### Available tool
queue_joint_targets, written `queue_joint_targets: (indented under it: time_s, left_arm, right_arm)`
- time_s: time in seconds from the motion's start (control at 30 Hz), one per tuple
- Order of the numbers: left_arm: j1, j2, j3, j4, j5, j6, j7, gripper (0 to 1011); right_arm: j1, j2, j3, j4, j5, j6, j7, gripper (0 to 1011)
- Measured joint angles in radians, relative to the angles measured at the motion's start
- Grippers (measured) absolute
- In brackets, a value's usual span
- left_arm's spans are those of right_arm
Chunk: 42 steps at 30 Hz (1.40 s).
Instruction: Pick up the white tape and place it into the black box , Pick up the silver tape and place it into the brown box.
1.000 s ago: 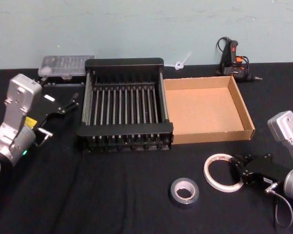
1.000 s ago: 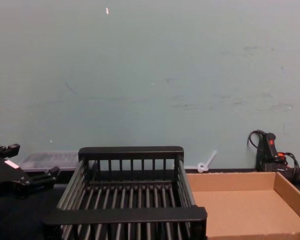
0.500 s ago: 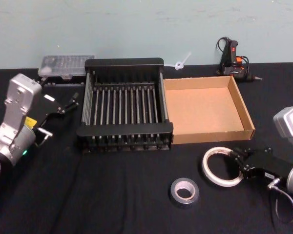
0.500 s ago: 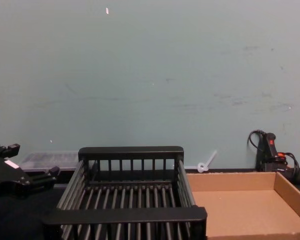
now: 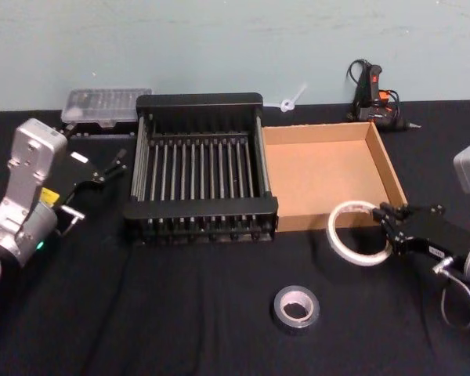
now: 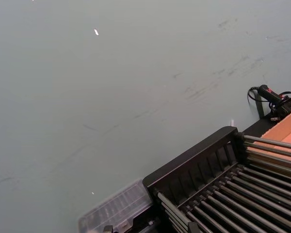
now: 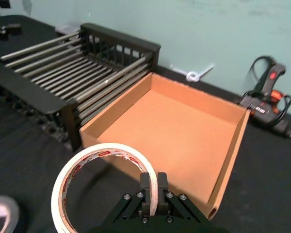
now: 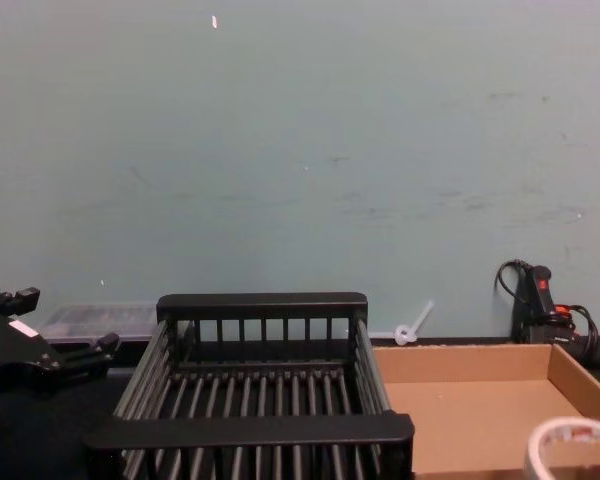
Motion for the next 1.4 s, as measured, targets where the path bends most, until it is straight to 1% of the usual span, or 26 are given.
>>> queue_joint_targets:
  time_s: [0.2,0.23,0.3,0.4,0.57,0.63,0.83,1.17,1.2,1.3,1.4]
  left_arm:
    - [0.0,0.0,0.0,0.0,0.0,0.0,0.0,1001]
    - [0.0,0.0,0.0,0.0,0.0,0.0,0.0,1001]
    - [0.0,0.0,0.0,0.0,0.0,0.0,0.0,1001]
    - [0.0,0.0,0.0,0.0,0.0,0.0,0.0,1001]
    - [0.0,0.0,0.0,0.0,0.0,0.0,0.0,1001]
    - [0.0,0.0,0.0,0.0,0.0,0.0,0.0,1001]
    - [0.0,0.0,0.0,0.0,0.0,0.0,0.0,1002]
    - [0.0,0.0,0.0,0.0,0.0,0.0,0.0,1002]
    - [0.0,0.0,0.0,0.0,0.0,0.0,0.0,1001]
    - [0.0,0.0,0.0,0.0,0.0,0.0,0.0,1001]
    - [0.0,0.0,0.0,0.0,0.0,0.0,0.0,1001]
  right_arm:
    - [0.046,-0.024,-0.01,0.031,-0.022,-0.023,-0.01,97]
    - [0.046,-0.024,-0.01,0.031,-0.022,-0.023,-0.01,97]
    - [0.075,-0.037,-0.019,0.055,-0.032,-0.035,-0.009,97]
    - [0.097,-0.048,-0.027,0.074,-0.039,-0.044,-0.006,97]
    - [0.145,-0.07,-0.042,0.115,-0.051,-0.065,0.007,97]
    - [0.177,-0.087,-0.052,0.142,-0.055,-0.081,0.017,97]
    - [0.231,-0.114,-0.074,0.188,-0.058,-0.106,0.039,97]
    - [0.337,-0.155,-0.132,0.286,-0.063,-0.143,0.096,97]
    - [0.353,-0.161,-0.143,0.3,-0.066,-0.149,0.105,97]
    - [0.378,-0.171,-0.159,0.323,-0.07,-0.157,0.117,97]
    - [0.418,-0.189,-0.186,0.361,-0.078,-0.171,0.134,97]
